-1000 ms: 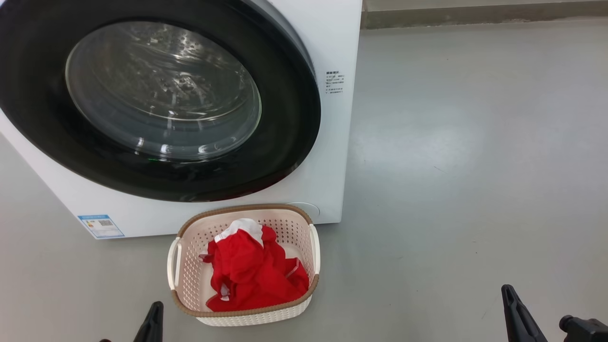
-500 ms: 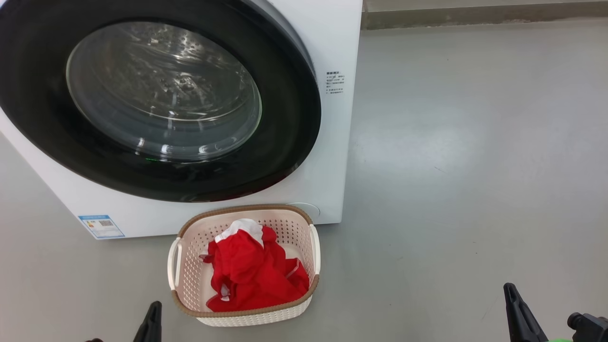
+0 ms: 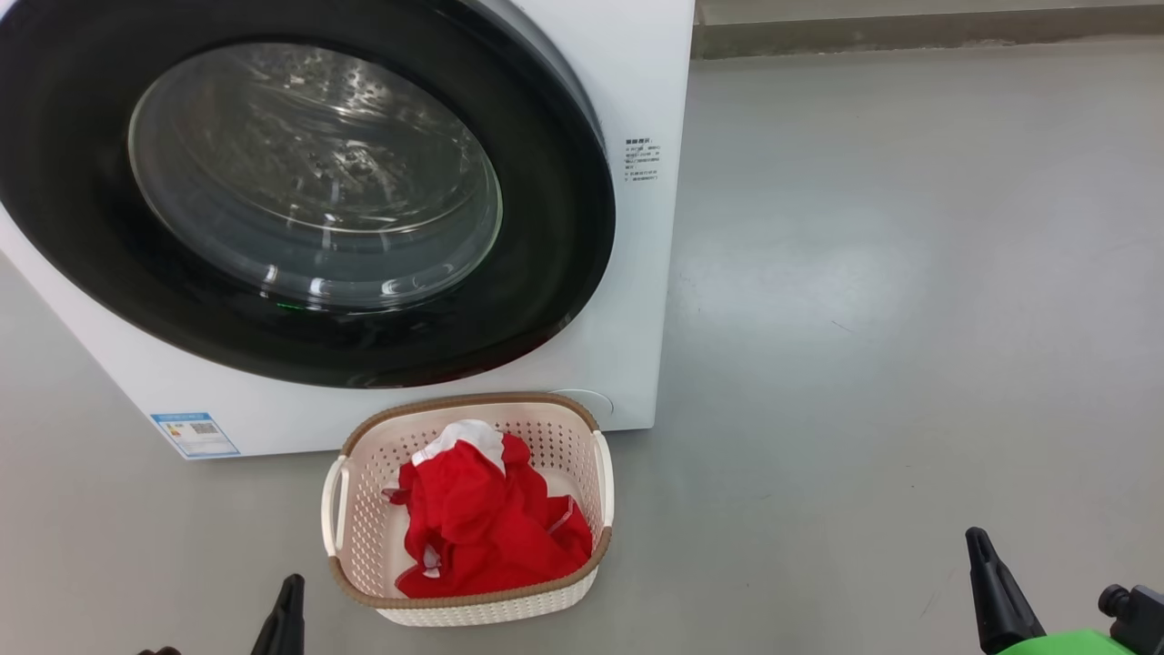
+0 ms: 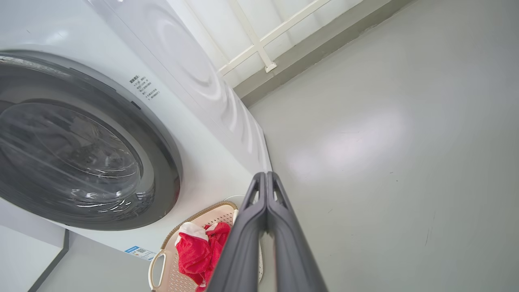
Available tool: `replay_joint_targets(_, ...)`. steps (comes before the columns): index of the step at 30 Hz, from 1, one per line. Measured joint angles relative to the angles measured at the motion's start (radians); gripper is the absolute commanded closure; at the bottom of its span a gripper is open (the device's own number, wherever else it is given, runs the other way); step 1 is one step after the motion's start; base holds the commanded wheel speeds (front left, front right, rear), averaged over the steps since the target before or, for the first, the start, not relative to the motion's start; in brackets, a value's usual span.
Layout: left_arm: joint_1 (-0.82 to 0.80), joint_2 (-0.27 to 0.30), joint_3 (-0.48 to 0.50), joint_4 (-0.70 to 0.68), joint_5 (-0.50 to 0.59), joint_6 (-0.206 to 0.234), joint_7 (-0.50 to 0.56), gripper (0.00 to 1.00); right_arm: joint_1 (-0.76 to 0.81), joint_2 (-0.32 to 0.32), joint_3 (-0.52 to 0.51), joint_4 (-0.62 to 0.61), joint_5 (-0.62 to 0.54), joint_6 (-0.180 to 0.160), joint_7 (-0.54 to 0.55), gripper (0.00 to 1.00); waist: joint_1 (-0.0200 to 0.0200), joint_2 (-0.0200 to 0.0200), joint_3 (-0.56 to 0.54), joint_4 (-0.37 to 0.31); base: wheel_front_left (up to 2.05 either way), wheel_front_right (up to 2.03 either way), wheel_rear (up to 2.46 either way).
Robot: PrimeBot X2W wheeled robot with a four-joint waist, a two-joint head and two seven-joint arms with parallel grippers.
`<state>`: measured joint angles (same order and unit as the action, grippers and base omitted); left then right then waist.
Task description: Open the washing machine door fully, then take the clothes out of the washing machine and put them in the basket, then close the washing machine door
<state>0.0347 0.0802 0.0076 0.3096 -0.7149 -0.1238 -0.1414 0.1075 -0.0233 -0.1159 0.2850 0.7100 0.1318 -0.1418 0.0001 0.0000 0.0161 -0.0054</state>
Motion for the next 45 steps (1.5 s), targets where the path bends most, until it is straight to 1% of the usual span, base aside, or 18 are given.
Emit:
replay_joint_targets(24,-0.021,-0.007,0.022,-0.008,-0.243,0.0,0.071,1.0,-0.036,-0.002,-0.003,-0.001,0.243,0.0,0.068,1.0,0.0,0.0,-0.004,0.001,0.0,0.0,0.0)
replay_joint_targets(28,-0.026,-0.008,0.023,-0.009,-0.267,0.0,0.079,1.0,-0.041,-0.002,-0.003,-0.001,0.28,0.0,0.079,1.0,0.0,0.0,-0.005,0.002,0.0,0.0,0.0)
replay_joint_targets(31,-0.042,-0.01,0.026,-0.012,-0.313,0.0,0.088,1.0,-0.062,-0.002,-0.003,-0.002,0.311,0.0,0.091,1.0,0.0,0.0,-0.005,0.002,0.0,0.0,0.0)
replay_joint_targets(45,-0.045,-0.02,0.036,-0.015,-0.451,0.0,0.128,1.0,-0.078,-0.003,-0.005,-0.002,0.458,0.0,0.128,1.0,0.0,0.0,-0.008,0.003,0.0,0.0,0.0)
